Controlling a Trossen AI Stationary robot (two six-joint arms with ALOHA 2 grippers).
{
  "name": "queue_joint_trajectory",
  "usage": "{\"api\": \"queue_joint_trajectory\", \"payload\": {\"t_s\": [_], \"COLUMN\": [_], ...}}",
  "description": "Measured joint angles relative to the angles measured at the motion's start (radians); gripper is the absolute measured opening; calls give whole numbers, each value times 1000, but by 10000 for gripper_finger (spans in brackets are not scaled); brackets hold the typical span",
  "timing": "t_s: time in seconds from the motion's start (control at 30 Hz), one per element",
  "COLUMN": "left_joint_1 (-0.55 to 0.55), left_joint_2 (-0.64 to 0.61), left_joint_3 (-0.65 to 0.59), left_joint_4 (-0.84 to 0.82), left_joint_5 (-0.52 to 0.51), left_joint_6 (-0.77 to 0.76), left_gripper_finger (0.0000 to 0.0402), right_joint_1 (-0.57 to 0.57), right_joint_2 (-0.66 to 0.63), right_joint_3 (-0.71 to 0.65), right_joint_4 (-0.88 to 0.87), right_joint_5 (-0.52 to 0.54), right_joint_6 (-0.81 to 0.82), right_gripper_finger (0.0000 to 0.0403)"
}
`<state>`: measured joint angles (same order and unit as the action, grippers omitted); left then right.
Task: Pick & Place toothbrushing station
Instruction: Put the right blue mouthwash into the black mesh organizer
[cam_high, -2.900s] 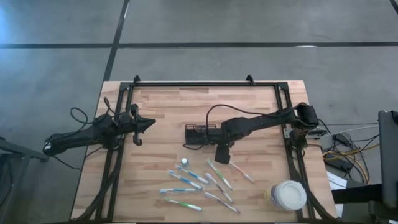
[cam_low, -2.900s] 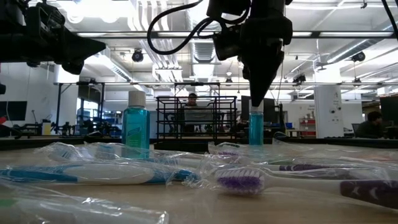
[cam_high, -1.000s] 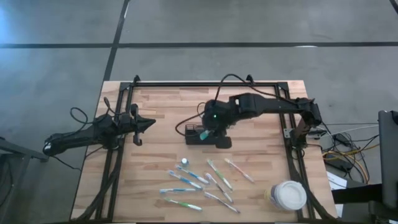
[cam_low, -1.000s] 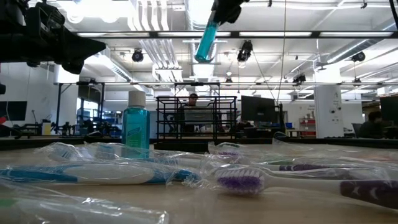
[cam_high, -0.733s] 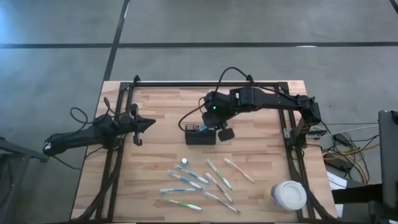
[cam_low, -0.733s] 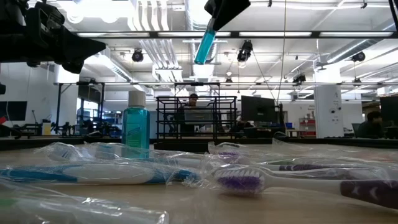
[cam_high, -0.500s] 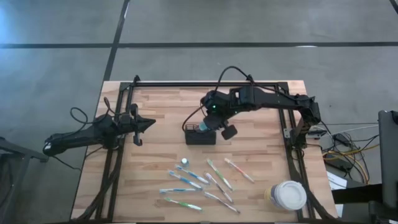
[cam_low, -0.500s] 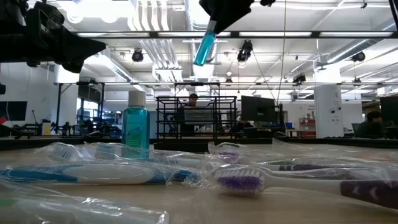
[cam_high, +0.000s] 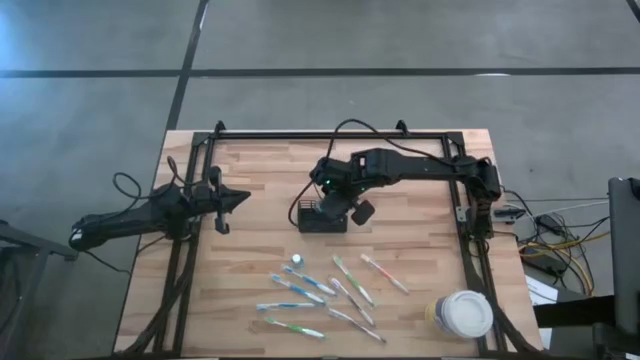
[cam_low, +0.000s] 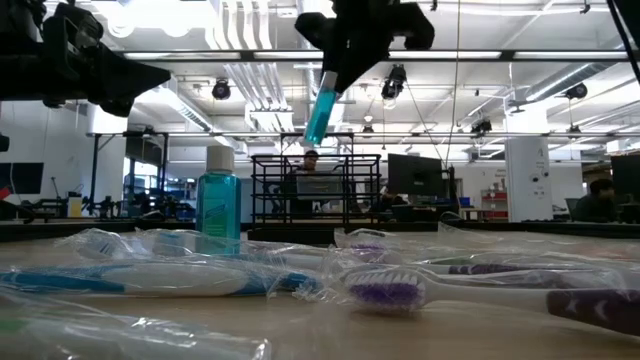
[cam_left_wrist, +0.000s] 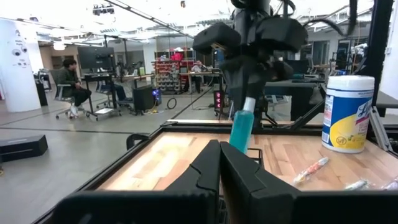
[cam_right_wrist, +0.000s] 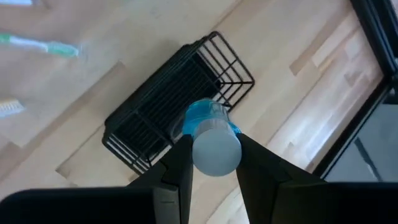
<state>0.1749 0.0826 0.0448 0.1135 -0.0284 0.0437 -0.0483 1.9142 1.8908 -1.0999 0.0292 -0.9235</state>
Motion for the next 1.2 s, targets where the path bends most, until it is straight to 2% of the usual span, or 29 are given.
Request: {"api": "queue_joint_trajectory", "payload": {"t_s": [0.3, 0.57, 1.2], "left_joint_1": [0, 0, 0], "left_joint_2": [0, 0, 0], "left_joint_3": [0, 0, 0], "left_joint_4": [-3, -4, -6], "left_joint_5": [-19, -20, -23], "left_joint_6": [1, 1, 6], "left_gripper_finger": [12, 12, 12], "right_joint_1": [18, 18, 29], "right_joint_2": [50, 68, 73], "right_joint_3": [1, 0, 2], "right_joint_4": [2, -2, 14], "right_joint_5": [9, 8, -21], "right_joint_6": [-102, -125, -243], "right_gripper_finger": [89, 89, 89]}}
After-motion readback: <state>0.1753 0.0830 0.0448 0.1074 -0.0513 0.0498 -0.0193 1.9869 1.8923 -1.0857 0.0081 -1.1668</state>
